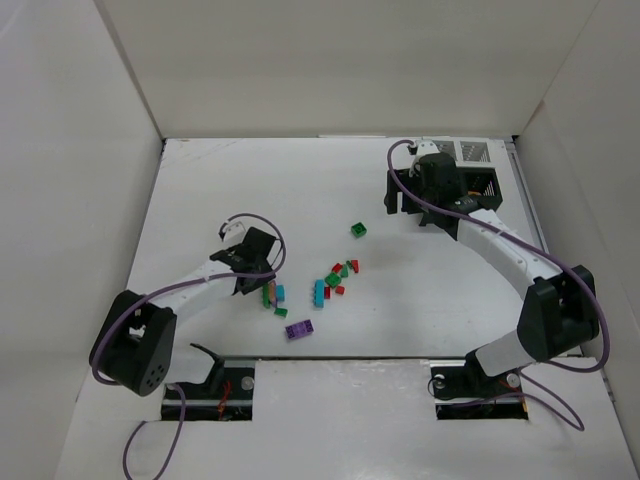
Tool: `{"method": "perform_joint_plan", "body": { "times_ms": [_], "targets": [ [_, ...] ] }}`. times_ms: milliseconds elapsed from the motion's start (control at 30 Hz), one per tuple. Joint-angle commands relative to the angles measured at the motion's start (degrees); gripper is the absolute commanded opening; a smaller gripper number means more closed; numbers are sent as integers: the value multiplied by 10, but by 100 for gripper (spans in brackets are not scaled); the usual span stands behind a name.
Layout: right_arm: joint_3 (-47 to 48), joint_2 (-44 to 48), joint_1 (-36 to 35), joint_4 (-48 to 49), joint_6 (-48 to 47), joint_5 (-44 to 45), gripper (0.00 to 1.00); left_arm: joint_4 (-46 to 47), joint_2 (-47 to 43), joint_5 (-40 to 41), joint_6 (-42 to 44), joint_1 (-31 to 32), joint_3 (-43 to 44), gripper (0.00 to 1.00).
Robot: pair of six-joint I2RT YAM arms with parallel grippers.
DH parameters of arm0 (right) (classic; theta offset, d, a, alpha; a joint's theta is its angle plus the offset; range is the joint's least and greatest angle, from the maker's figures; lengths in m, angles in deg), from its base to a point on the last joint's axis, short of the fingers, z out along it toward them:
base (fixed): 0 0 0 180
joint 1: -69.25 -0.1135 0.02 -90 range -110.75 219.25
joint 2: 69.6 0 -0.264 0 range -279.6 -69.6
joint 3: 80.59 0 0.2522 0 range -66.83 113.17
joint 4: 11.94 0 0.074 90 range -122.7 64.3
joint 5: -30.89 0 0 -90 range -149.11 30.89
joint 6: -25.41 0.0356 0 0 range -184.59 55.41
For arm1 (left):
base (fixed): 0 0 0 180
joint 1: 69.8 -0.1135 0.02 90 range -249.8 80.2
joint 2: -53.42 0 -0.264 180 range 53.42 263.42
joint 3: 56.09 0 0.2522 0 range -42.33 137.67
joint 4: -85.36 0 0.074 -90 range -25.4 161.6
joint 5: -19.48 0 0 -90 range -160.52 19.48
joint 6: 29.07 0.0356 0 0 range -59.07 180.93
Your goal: Sort the legos into containers by color
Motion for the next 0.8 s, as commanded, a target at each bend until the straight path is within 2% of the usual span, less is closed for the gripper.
{"method": "perform_joint_plan", "body": {
  "times_ms": [0,333,767],
  "targets": [
    [27,1,0,5,-5,9,83,-10,-5,16,-15,-2,26,37],
    [27,1,0,5,-5,9,83,-55,-21,10,-87,39,13,33],
    [27,1,5,5,0,9,82,-55,-21,21,-95,51,6,11]
  ]
}}
